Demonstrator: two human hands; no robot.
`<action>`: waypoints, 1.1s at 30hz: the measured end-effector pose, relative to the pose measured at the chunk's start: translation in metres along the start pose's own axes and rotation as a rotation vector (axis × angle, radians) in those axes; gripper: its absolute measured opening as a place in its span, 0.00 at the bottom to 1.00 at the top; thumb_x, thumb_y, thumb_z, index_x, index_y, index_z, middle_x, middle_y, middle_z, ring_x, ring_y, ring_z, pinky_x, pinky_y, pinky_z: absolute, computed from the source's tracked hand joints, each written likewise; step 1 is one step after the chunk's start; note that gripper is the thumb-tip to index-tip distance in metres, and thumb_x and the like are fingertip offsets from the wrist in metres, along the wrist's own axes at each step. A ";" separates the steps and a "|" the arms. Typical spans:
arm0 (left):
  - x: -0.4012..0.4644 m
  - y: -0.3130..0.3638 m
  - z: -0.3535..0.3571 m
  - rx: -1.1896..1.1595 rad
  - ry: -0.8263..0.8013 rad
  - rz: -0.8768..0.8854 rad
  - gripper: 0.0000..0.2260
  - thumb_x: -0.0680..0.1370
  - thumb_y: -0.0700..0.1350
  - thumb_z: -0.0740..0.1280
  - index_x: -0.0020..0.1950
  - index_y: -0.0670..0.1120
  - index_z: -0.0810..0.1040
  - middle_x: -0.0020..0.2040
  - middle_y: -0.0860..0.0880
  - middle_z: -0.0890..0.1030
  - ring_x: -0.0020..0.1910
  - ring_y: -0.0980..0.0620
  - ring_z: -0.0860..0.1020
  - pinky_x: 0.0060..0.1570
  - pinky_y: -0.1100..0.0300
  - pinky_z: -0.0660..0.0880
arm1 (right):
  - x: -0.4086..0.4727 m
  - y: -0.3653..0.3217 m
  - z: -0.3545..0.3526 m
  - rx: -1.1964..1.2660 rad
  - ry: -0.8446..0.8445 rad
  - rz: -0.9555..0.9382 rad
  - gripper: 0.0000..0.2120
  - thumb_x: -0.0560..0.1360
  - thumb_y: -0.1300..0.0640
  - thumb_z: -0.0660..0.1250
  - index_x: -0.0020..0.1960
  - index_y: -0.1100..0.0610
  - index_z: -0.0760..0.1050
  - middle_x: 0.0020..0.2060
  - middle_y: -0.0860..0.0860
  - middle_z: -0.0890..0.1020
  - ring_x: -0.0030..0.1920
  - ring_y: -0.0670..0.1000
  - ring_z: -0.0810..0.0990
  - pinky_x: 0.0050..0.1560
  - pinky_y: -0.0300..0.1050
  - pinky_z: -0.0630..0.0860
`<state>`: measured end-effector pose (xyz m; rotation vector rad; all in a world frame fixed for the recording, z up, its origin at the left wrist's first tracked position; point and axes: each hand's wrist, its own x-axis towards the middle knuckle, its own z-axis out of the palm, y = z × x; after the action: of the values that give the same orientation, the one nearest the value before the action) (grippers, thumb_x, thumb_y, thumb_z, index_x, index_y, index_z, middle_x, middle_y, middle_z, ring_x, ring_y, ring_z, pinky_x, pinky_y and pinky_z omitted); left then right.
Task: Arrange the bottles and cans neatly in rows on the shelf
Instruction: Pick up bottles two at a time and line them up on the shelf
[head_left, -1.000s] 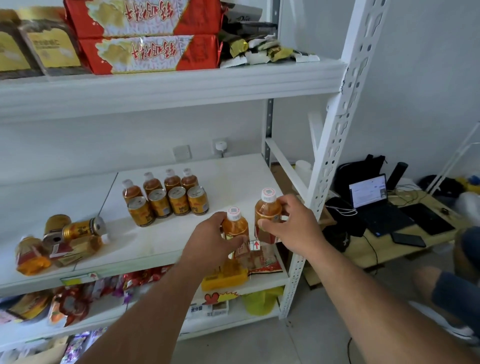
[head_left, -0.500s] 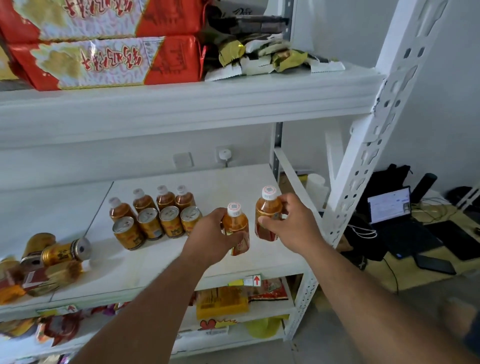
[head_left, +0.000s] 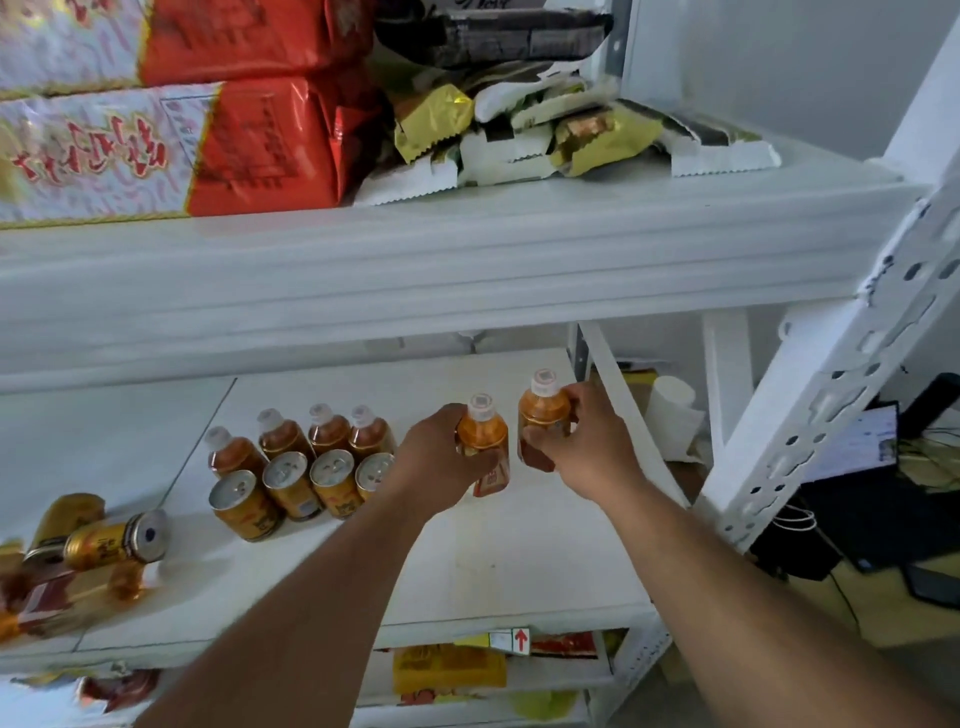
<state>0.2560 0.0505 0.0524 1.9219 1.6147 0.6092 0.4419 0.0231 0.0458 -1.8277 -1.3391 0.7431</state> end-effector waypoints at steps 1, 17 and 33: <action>0.008 -0.001 0.001 0.003 -0.007 0.001 0.22 0.73 0.50 0.74 0.65 0.52 0.74 0.58 0.53 0.81 0.55 0.51 0.79 0.48 0.59 0.74 | 0.007 0.001 0.003 -0.004 0.012 0.008 0.23 0.72 0.48 0.77 0.59 0.44 0.66 0.61 0.49 0.78 0.59 0.52 0.78 0.55 0.46 0.74; 0.115 -0.015 0.035 0.043 -0.068 0.128 0.10 0.74 0.44 0.72 0.45 0.57 0.74 0.46 0.54 0.80 0.46 0.53 0.80 0.43 0.61 0.76 | 0.084 0.013 0.027 -0.148 0.104 0.035 0.19 0.76 0.50 0.72 0.62 0.55 0.72 0.49 0.47 0.77 0.49 0.49 0.78 0.47 0.41 0.68; 0.138 -0.020 0.070 -0.044 -0.068 0.115 0.12 0.74 0.38 0.73 0.57 0.43 0.79 0.50 0.52 0.78 0.50 0.55 0.75 0.43 0.74 0.67 | 0.112 0.058 0.051 0.056 0.087 0.039 0.24 0.75 0.60 0.74 0.69 0.57 0.71 0.56 0.47 0.76 0.58 0.48 0.74 0.59 0.40 0.68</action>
<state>0.3117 0.1802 -0.0141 1.9911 1.4452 0.6134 0.4639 0.1309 -0.0339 -1.8257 -1.2186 0.7057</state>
